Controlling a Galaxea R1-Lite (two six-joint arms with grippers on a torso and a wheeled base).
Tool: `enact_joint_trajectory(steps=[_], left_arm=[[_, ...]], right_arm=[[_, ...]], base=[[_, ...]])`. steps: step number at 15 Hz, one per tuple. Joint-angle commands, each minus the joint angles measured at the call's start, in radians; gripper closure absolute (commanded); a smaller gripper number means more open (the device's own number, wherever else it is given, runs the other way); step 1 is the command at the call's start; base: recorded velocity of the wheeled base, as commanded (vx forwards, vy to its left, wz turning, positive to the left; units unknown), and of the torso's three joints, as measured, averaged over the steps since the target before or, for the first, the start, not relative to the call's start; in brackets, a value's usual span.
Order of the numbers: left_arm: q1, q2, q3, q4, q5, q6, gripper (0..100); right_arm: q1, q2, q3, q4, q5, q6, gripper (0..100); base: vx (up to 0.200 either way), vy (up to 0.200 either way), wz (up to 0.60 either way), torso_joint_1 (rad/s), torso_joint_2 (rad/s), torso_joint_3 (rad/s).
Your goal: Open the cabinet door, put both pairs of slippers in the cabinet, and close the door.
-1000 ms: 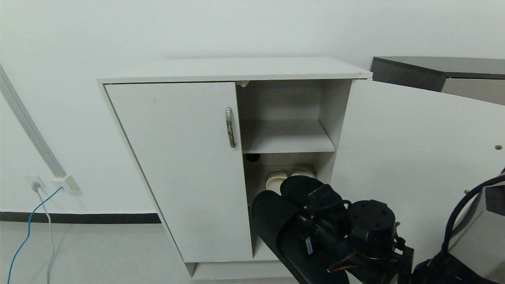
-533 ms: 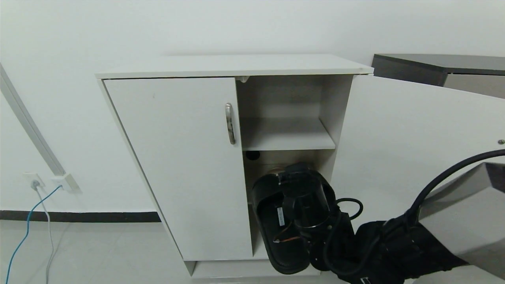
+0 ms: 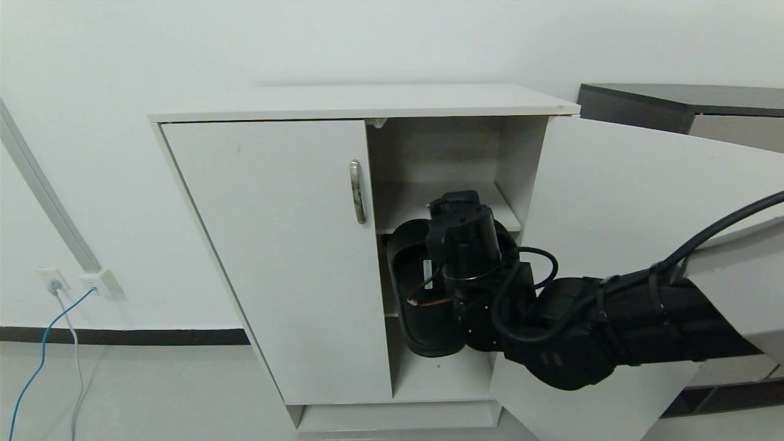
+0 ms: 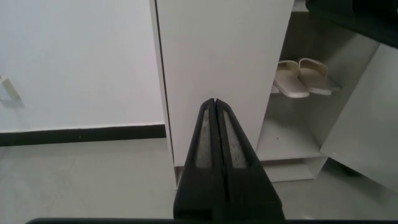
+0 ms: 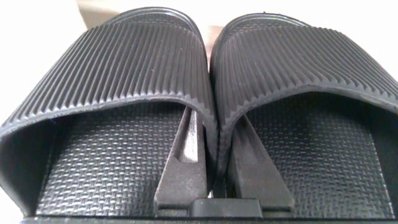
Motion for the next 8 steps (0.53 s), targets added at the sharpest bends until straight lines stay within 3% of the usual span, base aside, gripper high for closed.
enact_joint_trajectory(steps=[1,5,8], left_arm=[[0.001,0.001,0.0,0.0,0.0,0.0,100],[0.002,0.001,0.0,0.0,0.0,-0.003,100],[0.002,0.001,0.0,0.0,0.0,-0.002,100]], right_arm=[[-0.015,0.011,-0.027,0.006,0.002,-0.002,100],[-0.026,0.012,-0.033,0.028,0.002,-0.002,100],[-0.027,0.012,-0.033,0.028,0.002,-0.002,100]], base=[[0.0,0.0,0.0,0.0,0.0,0.0],[0.0,0.0,0.0,0.0,0.0,0.0],[0.2,0.0,0.0,0.002,0.01,0.004]])
